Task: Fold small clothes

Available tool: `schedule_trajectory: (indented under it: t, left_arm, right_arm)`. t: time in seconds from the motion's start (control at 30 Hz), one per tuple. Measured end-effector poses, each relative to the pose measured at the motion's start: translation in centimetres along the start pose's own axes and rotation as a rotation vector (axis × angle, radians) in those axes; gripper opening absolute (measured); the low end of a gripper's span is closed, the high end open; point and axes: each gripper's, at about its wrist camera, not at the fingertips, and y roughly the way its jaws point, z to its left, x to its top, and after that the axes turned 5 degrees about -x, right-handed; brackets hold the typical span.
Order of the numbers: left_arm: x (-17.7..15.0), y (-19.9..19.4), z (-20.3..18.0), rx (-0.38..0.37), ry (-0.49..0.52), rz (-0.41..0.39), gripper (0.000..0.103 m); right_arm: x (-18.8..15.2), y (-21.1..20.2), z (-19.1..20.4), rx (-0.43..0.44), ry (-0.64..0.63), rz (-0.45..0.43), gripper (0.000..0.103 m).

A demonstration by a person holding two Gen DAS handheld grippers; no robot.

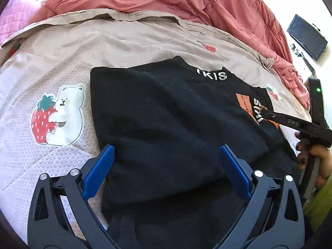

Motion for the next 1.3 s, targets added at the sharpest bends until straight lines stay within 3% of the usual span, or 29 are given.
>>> schedule_trajectory:
  t: [0.03, 0.1, 0.17, 0.23, 0.4, 0.6, 0.73, 0.9, 1.07, 1.2, 1.3]
  left_arm:
    - [0.0, 0.0, -0.2, 0.005, 0.005, 0.003, 0.094]
    - [-0.1, 0.2, -0.4, 0.02, 0.019, 0.01, 0.094]
    - [-0.2, 0.4, -0.7, 0.041, 0.041, 0.017, 0.094]
    - [-0.2, 0.4, -0.7, 0.042, 0.04, 0.016, 0.094]
    - [-0.3, 0.3, -0.5, 0.036, 0.029, 0.015, 0.094]
    - [-0.3, 0.3, -0.6, 0.041, 0.034, 0.015, 0.094]
    - [-0.3, 0.4, -0.6, 0.05, 0.041, 0.024, 0.094]
    - [0.3, -0.3, -0.6, 0.059, 0.017, 0.031, 0.094]
    - [0.9, -1.7, -1.8, 0.015, 0.029, 0.03, 0.094]
    - [0.2, -0.7, -2.6, 0.039, 0.071, 0.079, 0.094]
    - [-0.4, 0.4, -2.6, 0.098, 0.099, 0.14, 0.094]
  right_arm:
    - [0.0, 0.1, 0.2, -0.008, 0.0, -0.005, 0.048]
    - [0.1, 0.0, 0.5, -0.008, 0.001, -0.01, 0.038]
    - [0.1, -0.5, 0.9, -0.017, -0.021, -0.022, 0.012]
    - [0.1, -1.5, 1.0, -0.016, -0.05, -0.055, 0.01]
    - [0.2, -3.8, 1.1, -0.071, -0.114, -0.148, 0.009]
    - [-0.1, -0.6, 1.4, -0.236, -0.182, -0.056, 0.007]
    - [-0.3, -0.2, 1.1, -0.239, -0.169, -0.05, 0.009]
    - [-0.2, -3.1, 0.2, -0.162, -0.103, -0.092, 0.017]
    - [-1.3, -5.5, 1.9, -0.081, -0.16, -0.123, 0.023]
    - [-2.7, -5.9, 4.3, -0.001, -0.199, -0.107, 0.028]
    - [-3.6, -5.2, 5.8, 0.011, -0.231, -0.085, 0.029]
